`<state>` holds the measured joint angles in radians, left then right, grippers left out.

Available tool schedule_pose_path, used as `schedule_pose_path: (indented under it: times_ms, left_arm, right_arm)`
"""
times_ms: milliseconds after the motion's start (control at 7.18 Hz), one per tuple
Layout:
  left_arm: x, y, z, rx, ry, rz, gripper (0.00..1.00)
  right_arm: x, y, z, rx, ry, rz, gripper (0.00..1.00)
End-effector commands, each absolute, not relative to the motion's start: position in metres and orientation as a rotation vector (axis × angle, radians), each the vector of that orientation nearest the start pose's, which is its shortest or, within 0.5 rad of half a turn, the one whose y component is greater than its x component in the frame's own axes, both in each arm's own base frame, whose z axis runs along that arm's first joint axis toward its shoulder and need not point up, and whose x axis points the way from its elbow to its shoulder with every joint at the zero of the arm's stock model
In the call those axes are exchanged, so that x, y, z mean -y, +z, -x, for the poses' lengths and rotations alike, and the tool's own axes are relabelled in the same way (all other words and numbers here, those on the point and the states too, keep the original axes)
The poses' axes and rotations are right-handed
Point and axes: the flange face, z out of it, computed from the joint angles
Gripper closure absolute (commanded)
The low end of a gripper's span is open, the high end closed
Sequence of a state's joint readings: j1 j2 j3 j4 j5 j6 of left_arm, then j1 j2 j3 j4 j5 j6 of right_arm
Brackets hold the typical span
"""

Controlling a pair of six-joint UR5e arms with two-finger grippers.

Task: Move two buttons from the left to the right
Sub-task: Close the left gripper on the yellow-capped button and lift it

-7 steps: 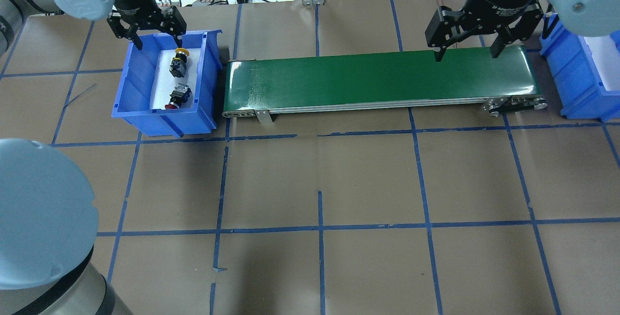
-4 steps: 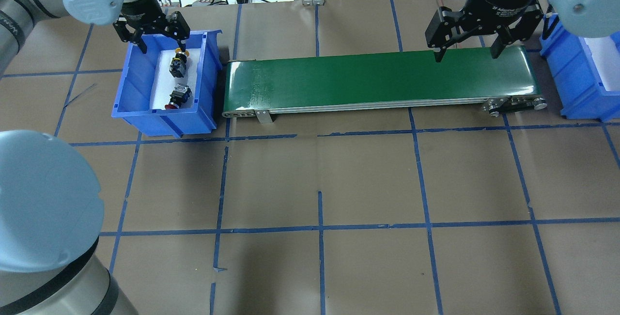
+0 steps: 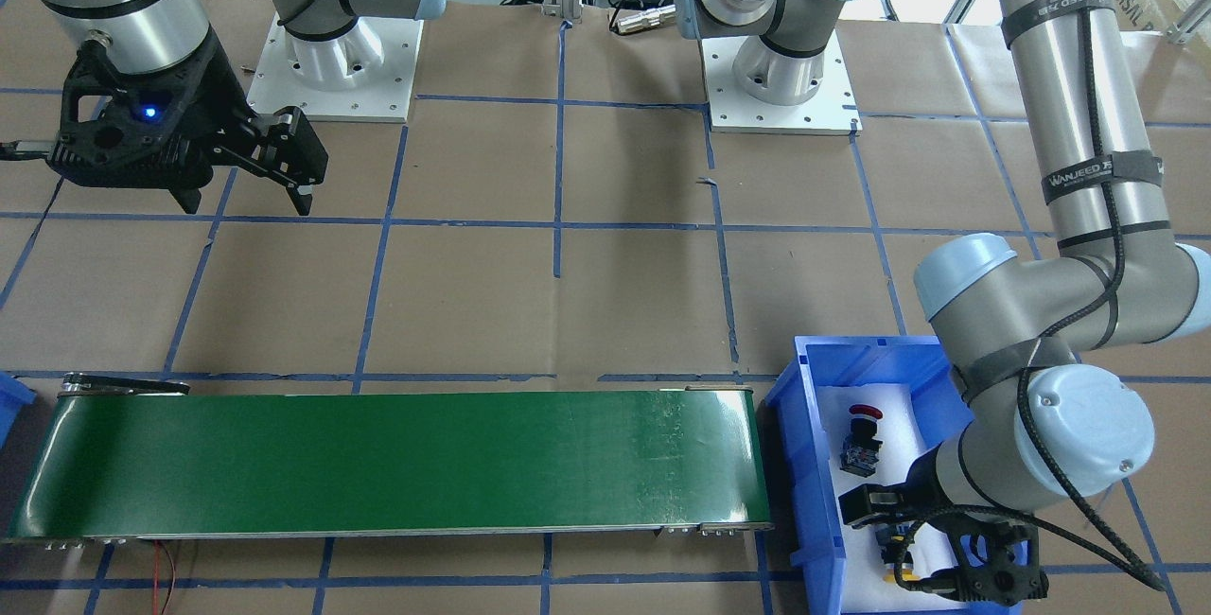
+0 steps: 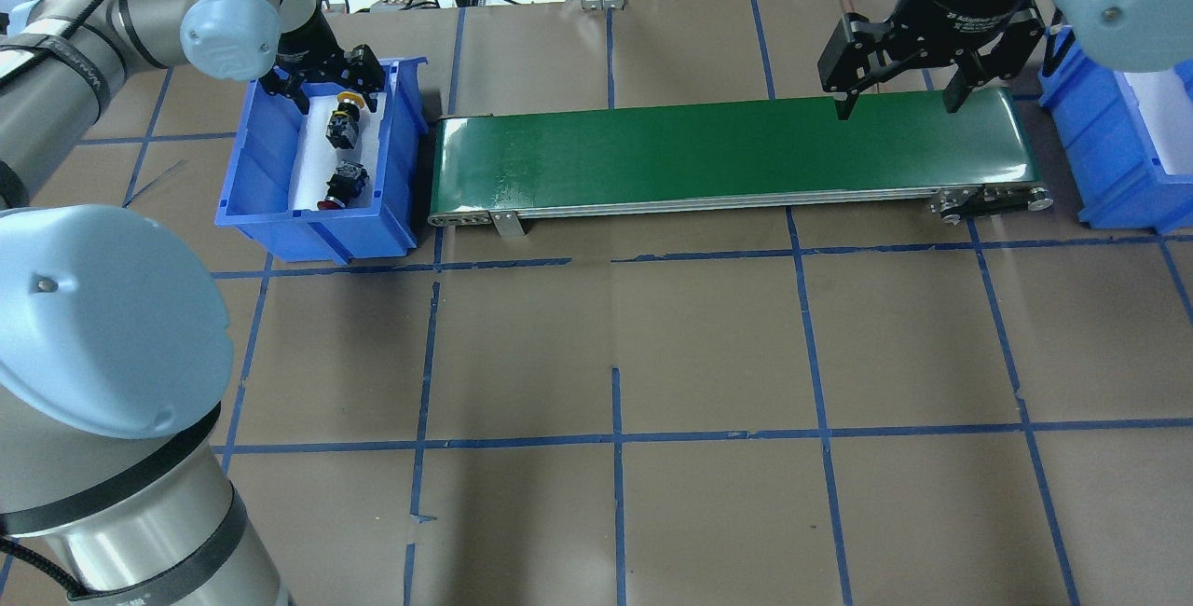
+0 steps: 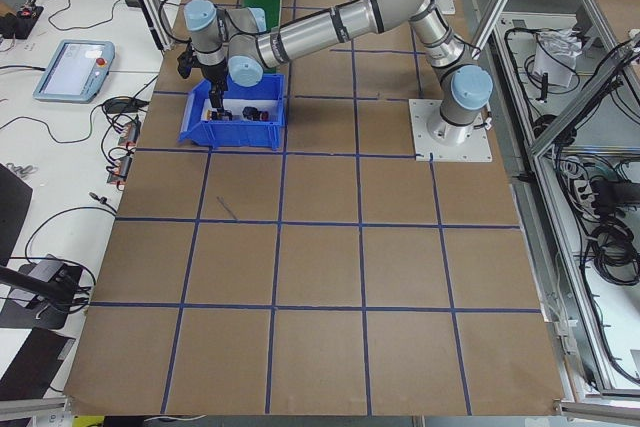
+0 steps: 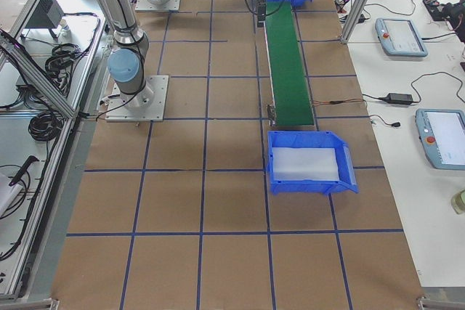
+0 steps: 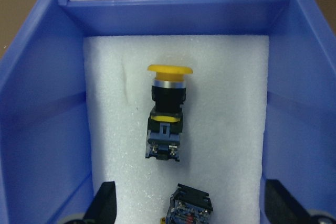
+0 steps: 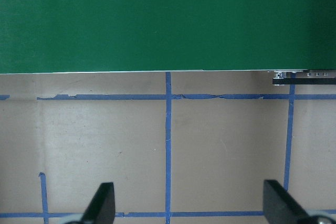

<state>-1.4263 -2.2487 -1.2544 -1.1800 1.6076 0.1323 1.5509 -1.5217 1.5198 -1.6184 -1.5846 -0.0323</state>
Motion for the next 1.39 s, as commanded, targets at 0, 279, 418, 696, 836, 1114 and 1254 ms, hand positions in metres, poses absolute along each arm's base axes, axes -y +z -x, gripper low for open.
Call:
schedule_pose_path:
  times_ms: [0, 279, 418, 696, 836, 1114, 1254]
  left_arm:
    - [0.753, 0.242, 0.021, -3.105, -0.055, 0.018, 0.00]
    - [0.754, 0.236, 0.020, -3.122, -0.049, 0.017, 0.00]
    - [0.756, 0.229, 0.019, -3.137, -0.048, 0.019, 0.00]
    - [0.757, 0.228, 0.019, -3.134, -0.057, 0.007, 0.00]
    - [0.757, 0.228, 0.019, -3.134, -0.057, 0.005, 0.00]
    - [0.758, 0.224, 0.012, -3.134, -0.057, -0.012, 0.00]
    - [0.758, 0.223, 0.007, -3.133, -0.056, -0.012, 0.00]
  right_arm:
    - [0.520, 0.493, -0.122, -3.156, -0.077, 0.019, 0.00]
    - [0.520, 0.493, -0.122, -3.156, -0.077, 0.019, 0.00]
    - [0.520, 0.493, -0.122, -3.156, -0.077, 0.019, 0.00]
    - [0.520, 0.492, -0.122, -3.156, -0.074, 0.019, 0.00]
    - [0.520, 0.491, -0.122, -3.156, -0.072, 0.019, 0.00]
    - [0.520, 0.491, -0.122, -3.156, -0.070, 0.019, 0.00]
    - [0.520, 0.491, -0.122, -3.156, -0.072, 0.021, 0.00]
